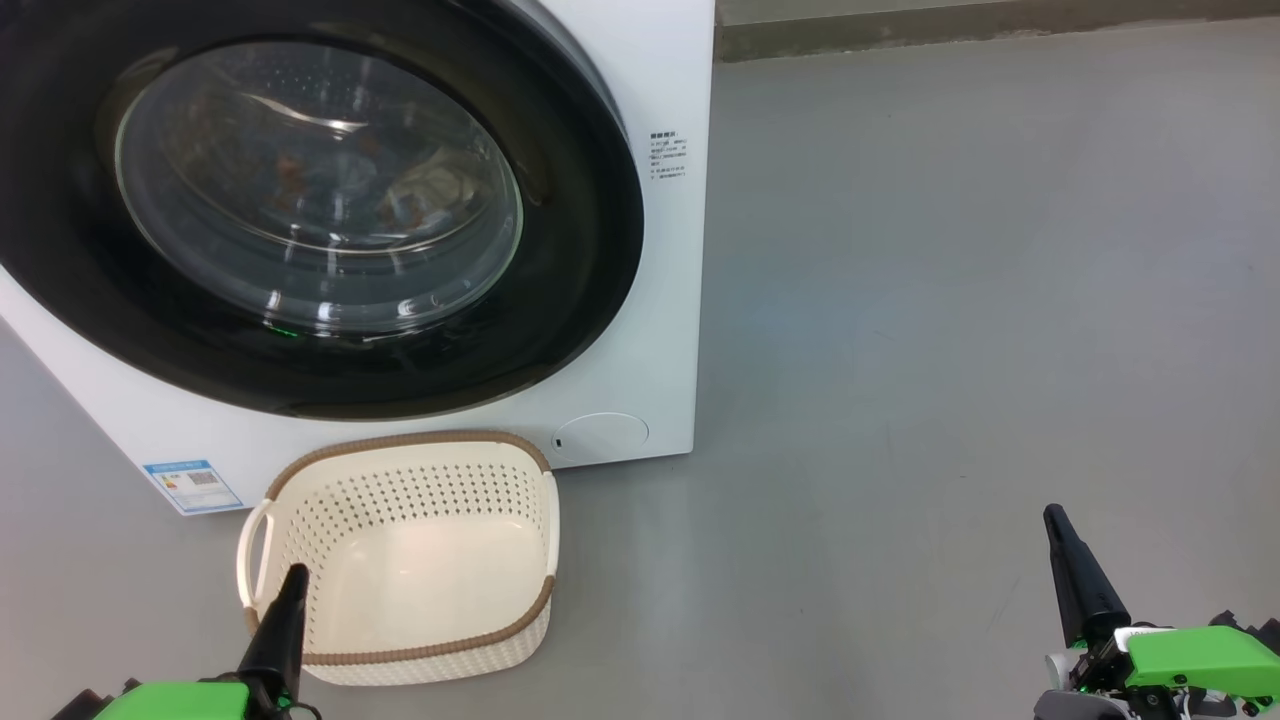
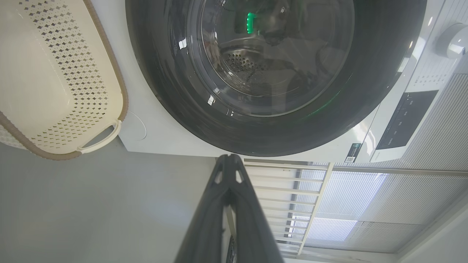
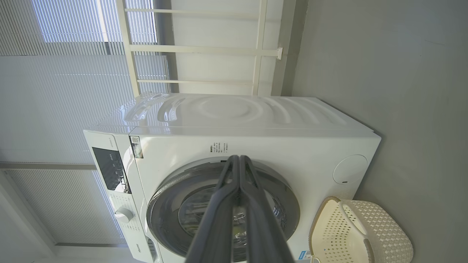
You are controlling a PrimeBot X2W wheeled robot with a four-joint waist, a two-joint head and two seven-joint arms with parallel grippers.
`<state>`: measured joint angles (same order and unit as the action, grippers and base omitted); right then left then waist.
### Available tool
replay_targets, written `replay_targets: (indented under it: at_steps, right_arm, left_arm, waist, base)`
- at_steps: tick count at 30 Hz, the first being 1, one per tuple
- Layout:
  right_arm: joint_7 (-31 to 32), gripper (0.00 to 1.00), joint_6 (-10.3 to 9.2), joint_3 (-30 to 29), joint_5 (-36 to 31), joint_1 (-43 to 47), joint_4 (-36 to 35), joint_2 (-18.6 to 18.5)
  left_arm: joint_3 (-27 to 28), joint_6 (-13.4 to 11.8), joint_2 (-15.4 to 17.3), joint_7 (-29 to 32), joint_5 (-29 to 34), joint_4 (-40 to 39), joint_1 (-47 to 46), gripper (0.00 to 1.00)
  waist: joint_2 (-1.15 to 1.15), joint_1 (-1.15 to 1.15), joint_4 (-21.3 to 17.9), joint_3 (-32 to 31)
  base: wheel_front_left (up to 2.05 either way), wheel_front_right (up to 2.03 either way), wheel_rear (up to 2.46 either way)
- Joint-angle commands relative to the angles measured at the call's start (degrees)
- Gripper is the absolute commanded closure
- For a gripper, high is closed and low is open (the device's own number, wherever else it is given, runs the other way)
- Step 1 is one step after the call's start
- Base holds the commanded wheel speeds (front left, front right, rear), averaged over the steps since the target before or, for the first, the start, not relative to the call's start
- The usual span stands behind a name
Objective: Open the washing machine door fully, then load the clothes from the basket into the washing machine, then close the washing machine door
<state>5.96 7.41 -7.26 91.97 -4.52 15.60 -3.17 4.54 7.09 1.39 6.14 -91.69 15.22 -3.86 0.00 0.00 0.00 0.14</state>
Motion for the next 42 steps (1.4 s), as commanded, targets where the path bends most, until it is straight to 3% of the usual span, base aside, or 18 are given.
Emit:
replay_targets:
  at_steps: [1,42]
  right_arm:
    - [0.2,1.0,0.08,1.1,0.5,-1.7,-1.5,0.0]
    - [0.4,1.0,0.08,0.9,0.3,-1.7,-1.5,0.1]
  left_arm:
    - [2.0,0.4,1.5,0.4,-0.5,-1.1,-2.4,1.0]
    - [2.0,0.4,1.5,0.4,-0.5,-1.1,-2.4,1.0]
  waist:
    - [0.0,0.0,0.0,0.0]
    - [0.0,0.0,0.0,0.0]
  base:
    - [0.0,0.0,0.0]
    - [0.0,0.0,0.0]
